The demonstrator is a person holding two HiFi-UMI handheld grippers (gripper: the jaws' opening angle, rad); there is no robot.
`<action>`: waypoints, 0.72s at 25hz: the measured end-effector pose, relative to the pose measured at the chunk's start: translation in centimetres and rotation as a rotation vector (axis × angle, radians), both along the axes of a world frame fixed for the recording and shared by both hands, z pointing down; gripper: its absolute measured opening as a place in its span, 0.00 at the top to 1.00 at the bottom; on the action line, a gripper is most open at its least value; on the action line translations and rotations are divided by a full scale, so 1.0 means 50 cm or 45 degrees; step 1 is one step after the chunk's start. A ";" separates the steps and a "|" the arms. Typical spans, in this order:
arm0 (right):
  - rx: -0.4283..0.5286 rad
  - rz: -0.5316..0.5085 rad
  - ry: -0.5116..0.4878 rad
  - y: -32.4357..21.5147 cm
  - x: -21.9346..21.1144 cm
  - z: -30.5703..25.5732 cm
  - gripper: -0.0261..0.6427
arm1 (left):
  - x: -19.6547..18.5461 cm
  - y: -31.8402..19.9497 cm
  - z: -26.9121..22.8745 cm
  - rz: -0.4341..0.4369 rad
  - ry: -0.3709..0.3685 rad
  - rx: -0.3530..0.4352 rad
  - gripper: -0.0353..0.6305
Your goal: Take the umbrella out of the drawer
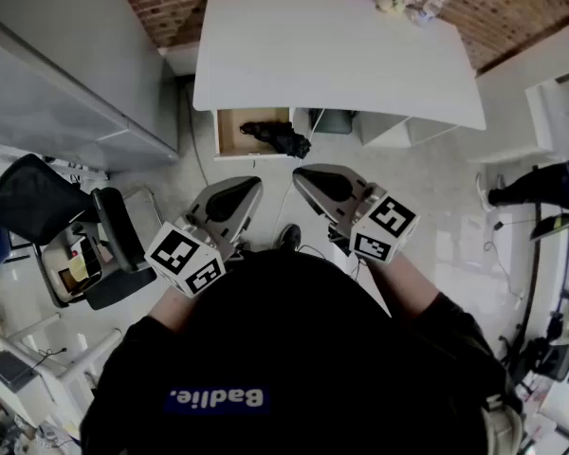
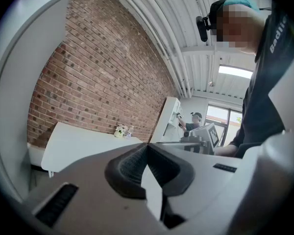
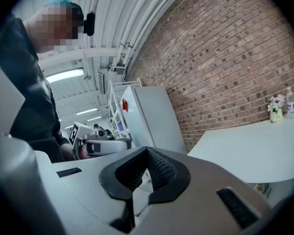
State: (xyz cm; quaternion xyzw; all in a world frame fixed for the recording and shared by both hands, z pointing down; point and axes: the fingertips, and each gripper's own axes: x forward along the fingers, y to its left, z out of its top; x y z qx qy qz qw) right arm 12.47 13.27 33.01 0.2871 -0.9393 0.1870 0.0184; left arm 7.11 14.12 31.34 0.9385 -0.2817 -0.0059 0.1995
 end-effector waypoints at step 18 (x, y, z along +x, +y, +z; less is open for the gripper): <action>0.007 -0.092 0.019 -0.009 0.028 0.018 0.92 | 0.031 -0.014 0.010 -0.055 -0.016 -0.011 0.95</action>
